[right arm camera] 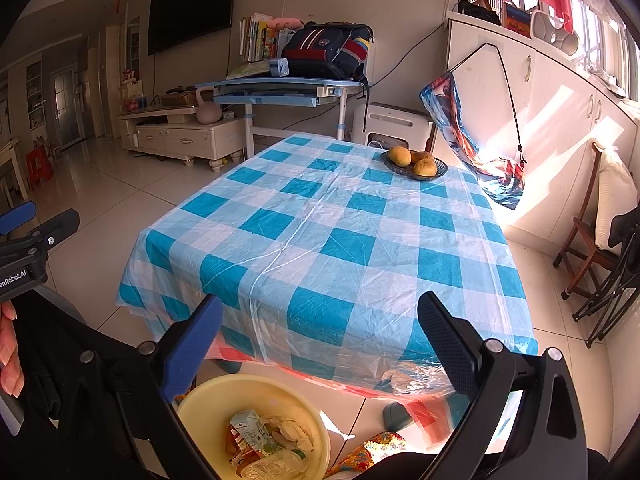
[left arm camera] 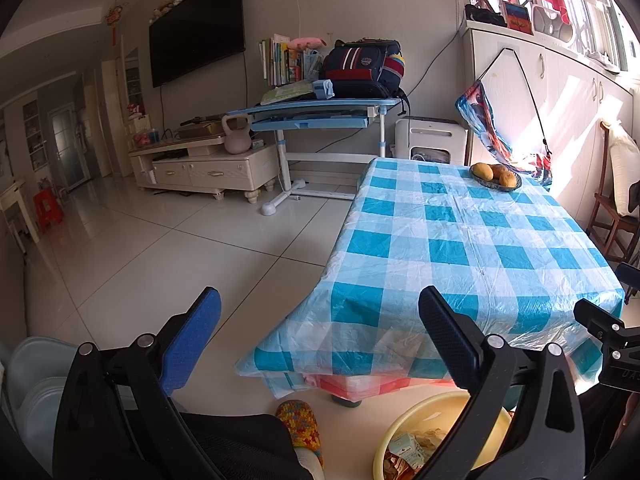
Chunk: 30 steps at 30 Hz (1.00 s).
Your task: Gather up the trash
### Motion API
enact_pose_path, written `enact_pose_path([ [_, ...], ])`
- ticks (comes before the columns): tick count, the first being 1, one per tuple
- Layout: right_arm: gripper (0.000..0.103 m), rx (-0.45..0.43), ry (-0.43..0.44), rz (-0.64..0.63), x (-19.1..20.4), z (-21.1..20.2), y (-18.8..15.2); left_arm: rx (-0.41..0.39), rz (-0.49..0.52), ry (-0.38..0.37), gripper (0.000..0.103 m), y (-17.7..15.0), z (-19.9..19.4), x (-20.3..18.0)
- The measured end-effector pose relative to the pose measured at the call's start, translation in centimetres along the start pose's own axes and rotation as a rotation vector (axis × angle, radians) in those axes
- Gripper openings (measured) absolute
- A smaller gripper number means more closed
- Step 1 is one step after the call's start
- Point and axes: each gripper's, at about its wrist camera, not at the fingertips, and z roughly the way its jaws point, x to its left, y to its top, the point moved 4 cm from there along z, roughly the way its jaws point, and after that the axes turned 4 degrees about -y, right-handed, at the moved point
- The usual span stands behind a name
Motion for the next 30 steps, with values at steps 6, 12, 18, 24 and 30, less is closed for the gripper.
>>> enact_pose_path([
  [6, 0.094, -0.004, 0.001, -0.001, 0.03, -0.04, 0.00, 0.001, 0.001, 0.000, 0.096, -0.01, 0.02, -0.03],
  [12, 0.094, -0.004, 0.001, 0.000, 0.04, -0.05, 0.02, 0.001, 0.000, 0.000, 0.096, 0.00, 0.02, -0.04],
  [18, 0.094, -0.005, 0.001, -0.001, 0.05, -0.04, 0.02, 0.002, 0.002, 0.001, 0.096, 0.00, 0.03, -0.05],
  [24, 0.094, -0.004, 0.001, -0.001, 0.06, -0.02, 0.02, 0.004, 0.002, 0.001, 0.096, -0.01, 0.06, -0.09],
  [30, 0.094, -0.006, 0.004, 0.000, 0.06, -0.02, 0.06, 0.008, 0.009, 0.004, 0.096, -0.32, 0.15, -0.15],
])
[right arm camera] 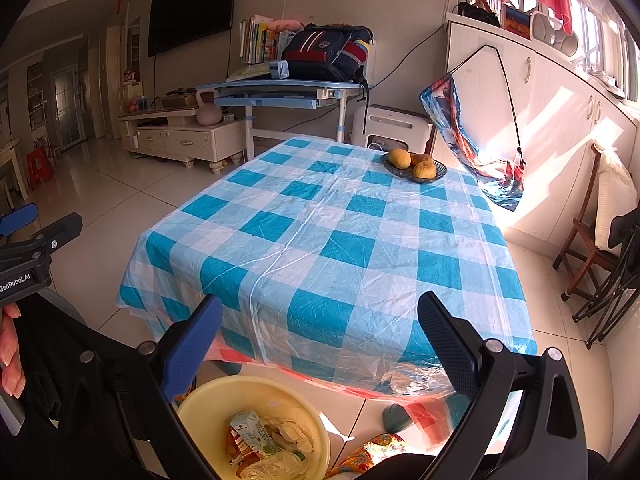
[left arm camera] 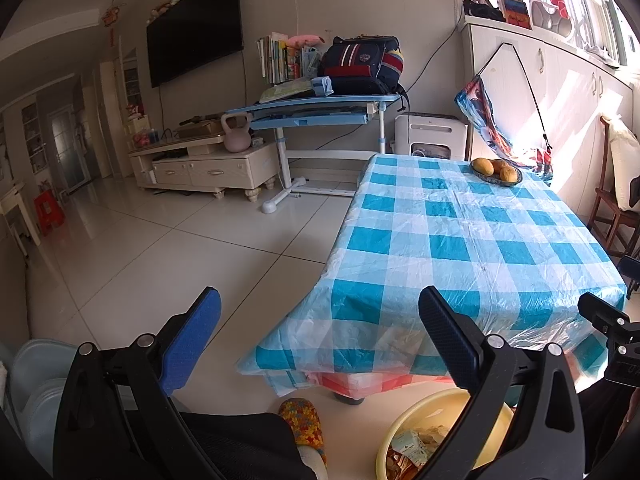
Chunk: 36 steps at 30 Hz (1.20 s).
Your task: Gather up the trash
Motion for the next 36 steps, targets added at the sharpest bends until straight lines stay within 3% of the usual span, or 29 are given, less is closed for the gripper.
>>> enact_pose_path([
  [12, 0.095, -0.023, 0.046, 0.075, -1.5, -0.6, 1.1, 0.044, 0.039, -0.037, 0.096, -0.5, 0.1, -1.4],
  [20, 0.095, 0.016, 0.092, 0.157, -3.6, 0.6, 2.4, 0.093, 0.111, -0.078, 0.096, 0.4, 1.5, -4.1],
  [26, 0.095, 0.099, 0.092, 0.149, -5.2, 4.1, 4.4, 0.146, 0.161, -0.105, 0.096, 1.3, 3.4, -5.7],
  [36, 0.095, 0.123, 0.039, 0.163, -9.1, 10.7, 8.1, 0.187, 0.186, -0.144, 0.096, 4.3, 8.4, -8.7],
])
